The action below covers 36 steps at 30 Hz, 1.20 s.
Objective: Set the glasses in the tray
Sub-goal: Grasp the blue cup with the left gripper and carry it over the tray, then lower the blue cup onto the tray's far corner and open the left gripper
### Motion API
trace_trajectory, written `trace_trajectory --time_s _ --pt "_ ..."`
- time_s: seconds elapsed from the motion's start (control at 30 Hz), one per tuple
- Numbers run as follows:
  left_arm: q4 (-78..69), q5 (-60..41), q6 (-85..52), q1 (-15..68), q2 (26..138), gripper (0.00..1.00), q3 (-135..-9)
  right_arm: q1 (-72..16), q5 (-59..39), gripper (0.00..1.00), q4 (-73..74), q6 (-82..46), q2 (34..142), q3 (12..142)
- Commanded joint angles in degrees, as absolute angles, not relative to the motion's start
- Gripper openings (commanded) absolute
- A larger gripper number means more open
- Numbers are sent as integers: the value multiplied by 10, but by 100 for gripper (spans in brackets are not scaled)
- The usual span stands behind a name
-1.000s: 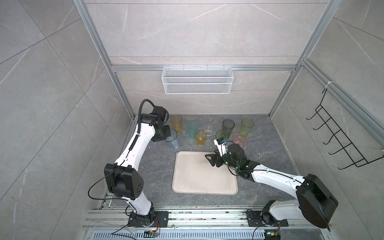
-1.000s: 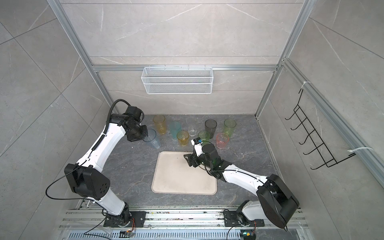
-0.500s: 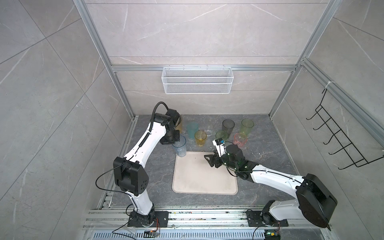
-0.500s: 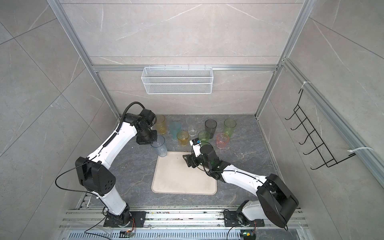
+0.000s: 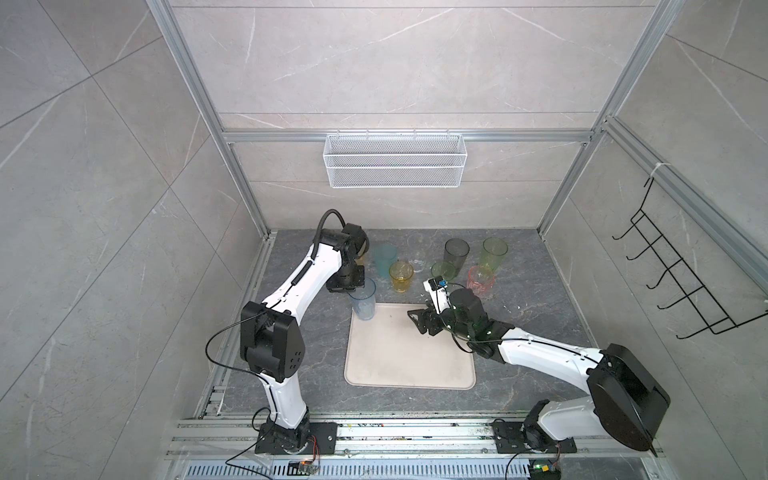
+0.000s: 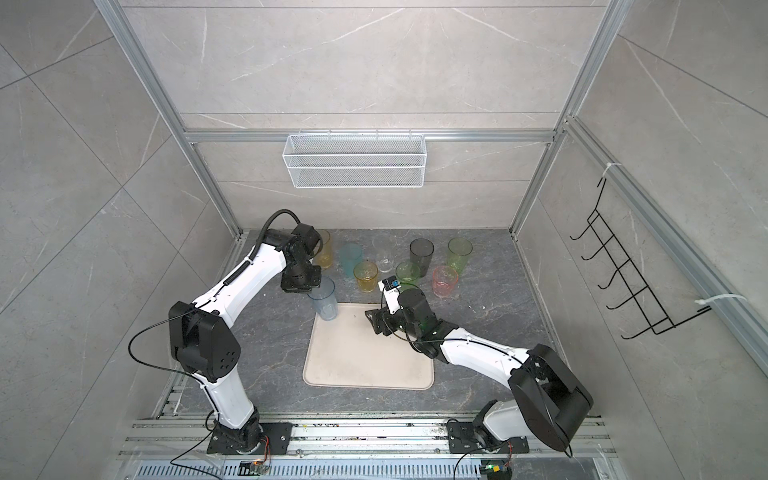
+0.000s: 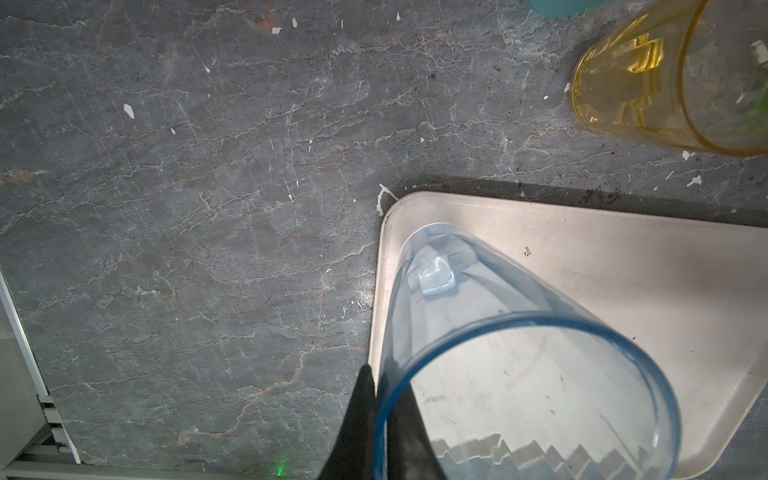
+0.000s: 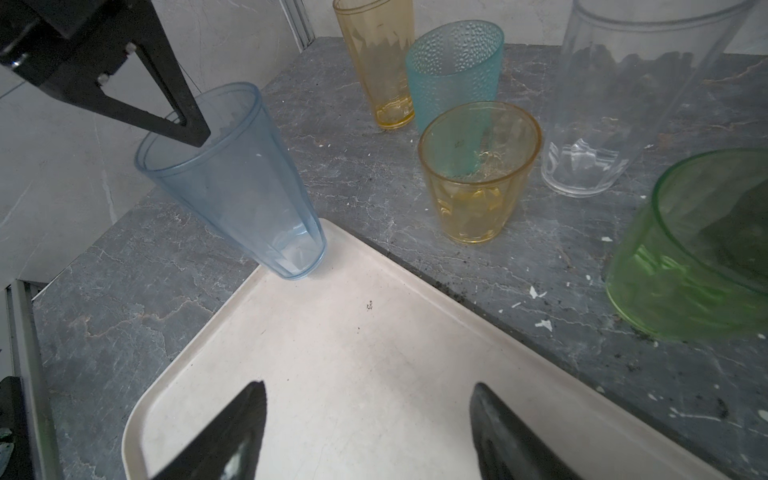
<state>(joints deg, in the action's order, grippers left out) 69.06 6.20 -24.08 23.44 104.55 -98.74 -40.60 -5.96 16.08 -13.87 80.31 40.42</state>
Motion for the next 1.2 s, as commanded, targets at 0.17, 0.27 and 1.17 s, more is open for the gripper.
trace_trajectory --time_s 0.17,0.27,1.17 --pt "687 78 -259 246 1057 0 -990 -412 -51 78 147 -136 813 425" --pt "686 82 -262 249 1060 0 -990 -412 -50 78 144 -136 814 427" --pt "655 98 -282 263 1064 27 -958 -414 -40 78 128 -135 816 435"
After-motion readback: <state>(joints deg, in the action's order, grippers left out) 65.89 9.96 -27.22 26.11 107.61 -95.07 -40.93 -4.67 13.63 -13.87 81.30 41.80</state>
